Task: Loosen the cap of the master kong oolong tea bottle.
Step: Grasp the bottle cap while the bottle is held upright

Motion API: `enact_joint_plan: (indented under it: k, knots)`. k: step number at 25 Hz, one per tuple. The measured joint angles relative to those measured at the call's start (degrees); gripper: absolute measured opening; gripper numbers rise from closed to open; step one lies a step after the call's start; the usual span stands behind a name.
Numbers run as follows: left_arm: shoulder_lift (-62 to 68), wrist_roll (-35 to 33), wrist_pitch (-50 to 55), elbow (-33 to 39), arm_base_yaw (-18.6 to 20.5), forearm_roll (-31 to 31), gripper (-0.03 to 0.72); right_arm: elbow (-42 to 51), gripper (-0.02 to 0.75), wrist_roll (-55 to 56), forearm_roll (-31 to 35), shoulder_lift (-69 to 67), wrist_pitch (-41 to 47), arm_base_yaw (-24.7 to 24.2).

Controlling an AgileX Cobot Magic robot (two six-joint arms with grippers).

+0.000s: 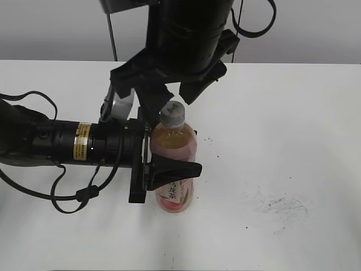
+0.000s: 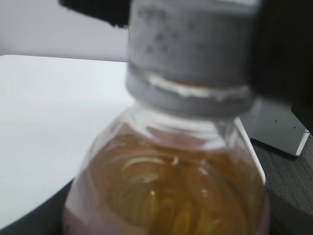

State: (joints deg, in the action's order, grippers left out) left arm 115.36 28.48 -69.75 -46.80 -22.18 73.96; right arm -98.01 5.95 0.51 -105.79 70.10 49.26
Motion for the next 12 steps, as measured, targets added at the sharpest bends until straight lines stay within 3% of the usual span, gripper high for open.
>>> enact_joint_plan:
  k: [12]
  knots:
    - [0.0, 0.0, 0.0, 0.0, 0.0, 0.0, 0.445, 1.1, 0.501, -0.5, 0.0, 0.1, 0.0, 0.0]
